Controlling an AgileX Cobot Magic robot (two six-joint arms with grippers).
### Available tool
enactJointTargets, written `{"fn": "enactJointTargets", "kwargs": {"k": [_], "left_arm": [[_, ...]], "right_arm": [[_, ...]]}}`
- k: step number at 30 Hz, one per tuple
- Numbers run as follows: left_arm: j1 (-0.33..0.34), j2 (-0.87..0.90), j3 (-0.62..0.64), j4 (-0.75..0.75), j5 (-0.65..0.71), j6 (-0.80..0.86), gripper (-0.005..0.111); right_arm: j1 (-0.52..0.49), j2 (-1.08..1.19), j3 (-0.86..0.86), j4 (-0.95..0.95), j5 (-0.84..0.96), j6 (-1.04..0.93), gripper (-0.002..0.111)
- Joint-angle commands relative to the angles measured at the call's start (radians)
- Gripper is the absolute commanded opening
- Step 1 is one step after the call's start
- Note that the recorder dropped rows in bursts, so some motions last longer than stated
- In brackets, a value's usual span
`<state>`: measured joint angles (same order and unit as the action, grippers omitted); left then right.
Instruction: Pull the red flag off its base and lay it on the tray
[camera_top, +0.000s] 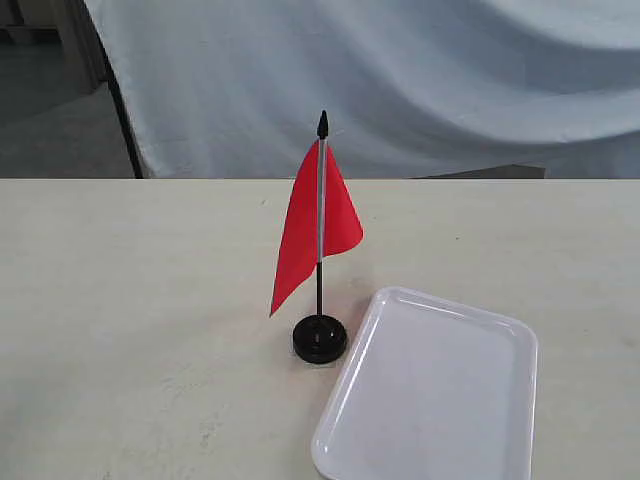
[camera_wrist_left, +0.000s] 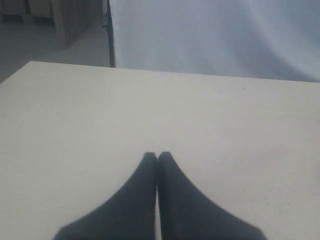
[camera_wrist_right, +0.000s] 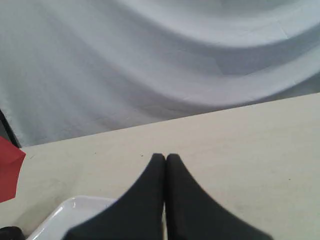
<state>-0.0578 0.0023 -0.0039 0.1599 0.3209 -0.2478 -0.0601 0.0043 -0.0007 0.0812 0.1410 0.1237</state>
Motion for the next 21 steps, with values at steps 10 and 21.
{"fn": "enactJointTargets", "kwargs": {"k": [10,21], "left_arm": [[-0.004,-0.002,0.004,0.000,0.000,0.002,0.000],[-0.004,-0.002,0.004,0.000,0.000,0.000,0.000]], "right_arm": [[0.004,-0.004,0.001,0.001,-0.240,-0.003,-0.001],[0.004,0.002,0.001,-0.081,-0.832,0.474,-0.001]]}}
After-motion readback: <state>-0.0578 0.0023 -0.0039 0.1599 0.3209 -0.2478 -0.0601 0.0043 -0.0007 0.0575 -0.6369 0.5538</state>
